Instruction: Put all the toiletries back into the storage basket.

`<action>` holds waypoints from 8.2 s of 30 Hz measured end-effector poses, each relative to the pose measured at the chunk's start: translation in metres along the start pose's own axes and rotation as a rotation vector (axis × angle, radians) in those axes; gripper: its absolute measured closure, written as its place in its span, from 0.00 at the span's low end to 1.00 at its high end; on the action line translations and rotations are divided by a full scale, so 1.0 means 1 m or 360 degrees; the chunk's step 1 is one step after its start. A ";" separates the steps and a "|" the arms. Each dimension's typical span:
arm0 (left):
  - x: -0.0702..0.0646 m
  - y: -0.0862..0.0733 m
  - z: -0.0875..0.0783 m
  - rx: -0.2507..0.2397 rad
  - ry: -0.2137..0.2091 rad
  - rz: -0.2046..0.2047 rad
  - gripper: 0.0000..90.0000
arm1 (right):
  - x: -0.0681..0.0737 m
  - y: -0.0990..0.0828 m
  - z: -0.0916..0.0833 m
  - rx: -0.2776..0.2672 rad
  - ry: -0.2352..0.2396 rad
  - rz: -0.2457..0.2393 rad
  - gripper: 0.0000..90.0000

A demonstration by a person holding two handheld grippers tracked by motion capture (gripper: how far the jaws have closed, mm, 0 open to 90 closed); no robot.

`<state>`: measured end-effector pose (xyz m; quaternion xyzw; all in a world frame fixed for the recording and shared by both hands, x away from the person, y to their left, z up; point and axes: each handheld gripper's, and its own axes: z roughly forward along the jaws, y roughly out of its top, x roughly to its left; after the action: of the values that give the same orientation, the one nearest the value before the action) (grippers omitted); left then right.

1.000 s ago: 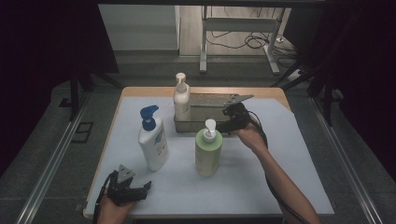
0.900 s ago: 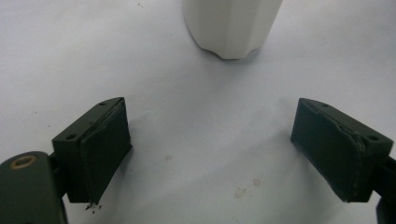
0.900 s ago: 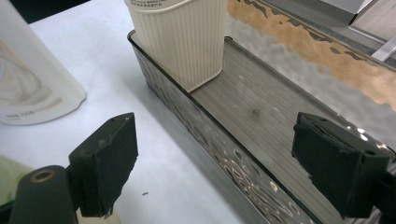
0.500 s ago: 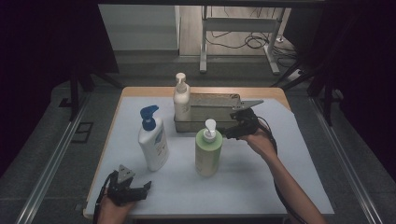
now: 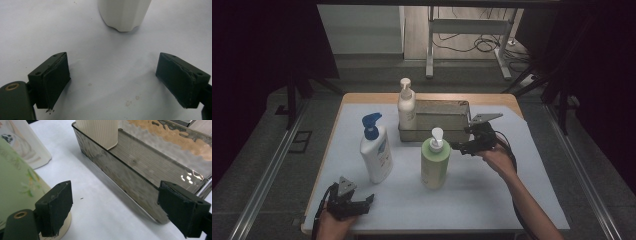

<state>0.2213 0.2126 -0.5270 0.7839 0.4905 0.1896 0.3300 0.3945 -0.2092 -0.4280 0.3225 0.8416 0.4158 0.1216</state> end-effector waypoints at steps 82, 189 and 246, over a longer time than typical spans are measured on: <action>0.000 0.000 0.000 -0.0003 0.0003 0.0001 0.13 | 0.101 -0.007 0.007 -0.0092 0.0265 -0.0184 0.03; 0.000 0.000 0.000 0.0002 -0.0001 0.0001 0.13 | 0.043 0.117 0.013 -0.0166 -0.0122 -0.0088 0.14; 0.000 0.000 0.000 0.0003 -0.0003 0.0001 0.13 | 0.004 0.122 0.073 -0.0069 -0.0230 -0.0009 0.14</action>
<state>0.2217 0.2128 -0.5268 0.7847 0.4899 0.1884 0.3297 0.4799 -0.1070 -0.3786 0.3465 0.8224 0.4091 0.1902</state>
